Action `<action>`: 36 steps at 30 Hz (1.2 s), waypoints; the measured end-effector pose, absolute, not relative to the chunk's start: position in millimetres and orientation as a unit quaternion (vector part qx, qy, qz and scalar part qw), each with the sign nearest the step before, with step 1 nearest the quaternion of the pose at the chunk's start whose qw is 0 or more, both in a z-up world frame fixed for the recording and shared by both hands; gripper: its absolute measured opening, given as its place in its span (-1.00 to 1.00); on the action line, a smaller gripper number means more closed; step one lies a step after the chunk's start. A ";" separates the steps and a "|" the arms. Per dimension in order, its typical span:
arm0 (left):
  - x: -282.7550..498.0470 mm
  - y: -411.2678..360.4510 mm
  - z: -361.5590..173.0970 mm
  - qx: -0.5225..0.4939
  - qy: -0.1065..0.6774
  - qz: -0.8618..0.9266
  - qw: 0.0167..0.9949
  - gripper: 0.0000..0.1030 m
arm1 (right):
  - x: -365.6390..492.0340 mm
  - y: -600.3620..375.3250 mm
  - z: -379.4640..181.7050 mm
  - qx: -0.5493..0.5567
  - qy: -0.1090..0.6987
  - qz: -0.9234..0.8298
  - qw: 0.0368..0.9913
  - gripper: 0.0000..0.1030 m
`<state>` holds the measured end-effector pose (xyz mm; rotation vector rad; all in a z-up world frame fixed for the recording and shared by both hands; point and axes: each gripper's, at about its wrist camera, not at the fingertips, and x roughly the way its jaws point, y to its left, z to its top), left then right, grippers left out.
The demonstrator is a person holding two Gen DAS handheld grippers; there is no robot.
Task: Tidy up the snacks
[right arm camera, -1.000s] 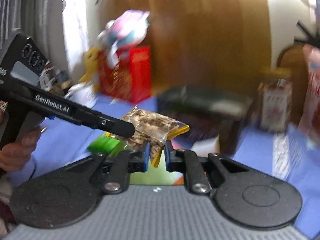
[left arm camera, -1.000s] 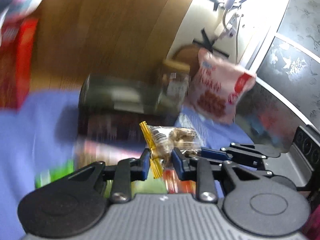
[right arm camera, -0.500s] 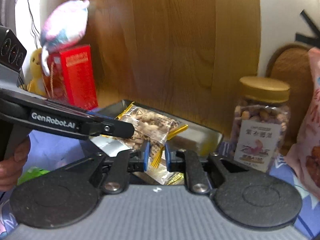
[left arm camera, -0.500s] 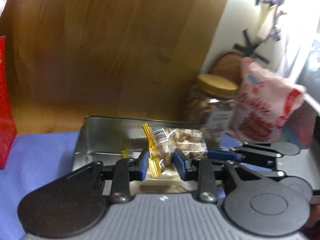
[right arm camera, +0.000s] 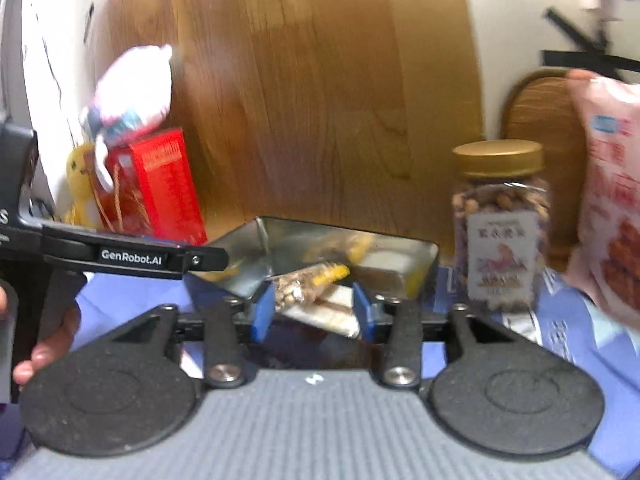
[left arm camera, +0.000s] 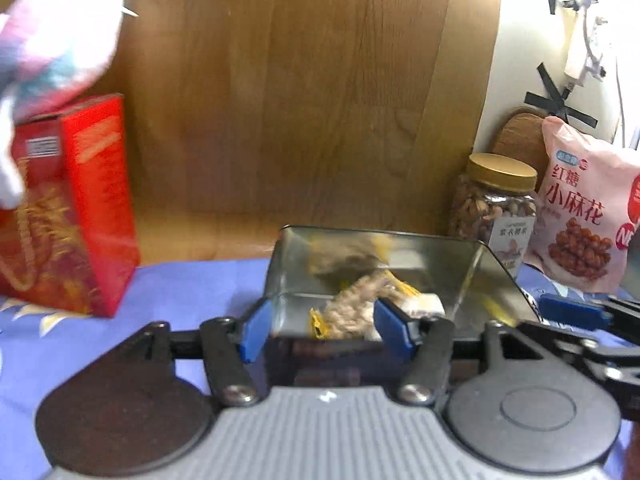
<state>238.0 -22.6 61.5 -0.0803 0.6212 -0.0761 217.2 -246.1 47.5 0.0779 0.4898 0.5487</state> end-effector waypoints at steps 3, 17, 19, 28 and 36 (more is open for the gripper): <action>206.5 -25.0 64.0 -0.034 0.293 -0.023 0.955 0.66 | 177.0 -260.3 46.6 0.061 0.214 0.241 0.945 0.51; 93.8 -44.1 49.8 -0.014 0.299 0.004 0.954 1.00 | 79.4 -274.1 17.1 0.122 0.229 0.100 0.960 1.00; 85.5 -46.5 48.0 -0.008 0.300 0.006 0.954 1.00 | 70.0 -274.7 15.5 0.133 0.223 0.097 0.961 1.00; 66.9 -58.4 42.8 0.022 0.290 0.022 0.957 1.00 | 50.4 -276.8 8.6 0.153 0.227 0.083 0.958 1.00; 66.5 -61.6 42.2 0.037 0.285 0.048 0.957 1.00 | 48.1 -274.1 9.2 0.153 0.231 0.095 0.956 1.00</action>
